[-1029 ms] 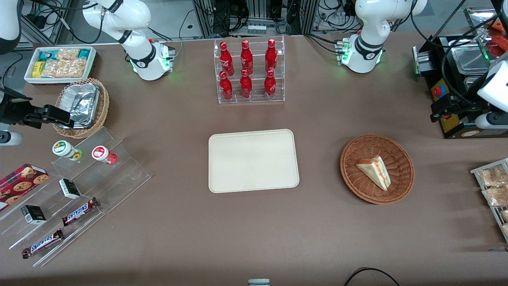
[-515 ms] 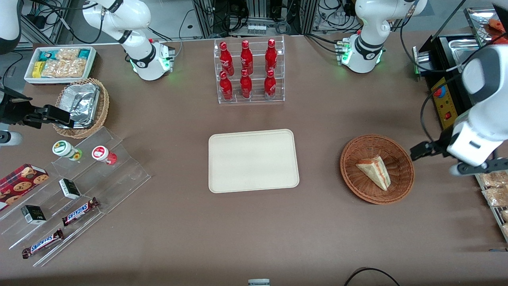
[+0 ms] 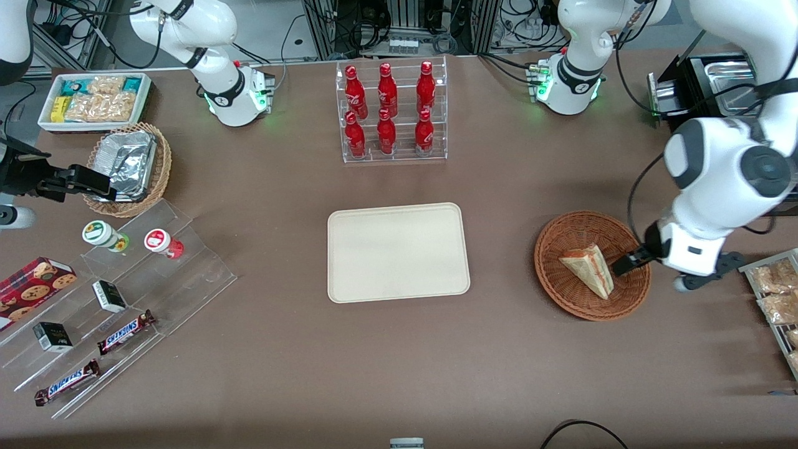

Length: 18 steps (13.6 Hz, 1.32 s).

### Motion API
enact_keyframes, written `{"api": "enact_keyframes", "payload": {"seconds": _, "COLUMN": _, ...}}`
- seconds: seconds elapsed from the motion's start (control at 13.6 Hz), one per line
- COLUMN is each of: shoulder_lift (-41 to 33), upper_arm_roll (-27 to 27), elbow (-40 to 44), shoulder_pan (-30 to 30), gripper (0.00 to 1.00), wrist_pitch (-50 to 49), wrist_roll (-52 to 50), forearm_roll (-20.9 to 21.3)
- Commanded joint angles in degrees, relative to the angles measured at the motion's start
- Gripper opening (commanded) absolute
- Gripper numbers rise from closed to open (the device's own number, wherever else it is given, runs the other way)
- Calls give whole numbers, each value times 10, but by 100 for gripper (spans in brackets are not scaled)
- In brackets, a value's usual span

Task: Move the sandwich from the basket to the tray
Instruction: 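Move the left gripper down over the wrapped sandwich in the wicker basket, then close the left gripper on the upright sandwich and lift it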

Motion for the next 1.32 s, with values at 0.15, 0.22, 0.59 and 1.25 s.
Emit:
{"api": "enact_keyframes", "payload": {"seconds": 0.15, "shoulder_lift": 3, "upper_arm_roll": -11, "elbow": -56, "shoulder_pan": -1, "gripper": 100, "wrist_pitch": 53, "wrist_roll": -37, "forearm_roll": 7}}
{"api": "enact_keyframes", "payload": {"seconds": 0.22, "shoulder_lift": 8, "upper_arm_roll": -11, "elbow": -61, "shoulder_pan": -1, "gripper": 100, "wrist_pitch": 53, "wrist_roll": -37, "forearm_roll": 10}}
{"api": "enact_keyframes", "payload": {"seconds": 0.59, "shoulder_lift": 28, "upper_arm_roll": -11, "elbow": -85, "shoulder_pan": -1, "gripper": 100, "wrist_pitch": 88, "wrist_roll": -45, "forearm_roll": 24}}
{"api": "enact_keyframes", "payload": {"seconds": 1.25, "shoulder_lift": 85, "upper_arm_roll": -6, "elbow": -118, "shoulder_pan": 1, "gripper": 100, "wrist_pitch": 184, "wrist_roll": -55, "forearm_roll": 29}}
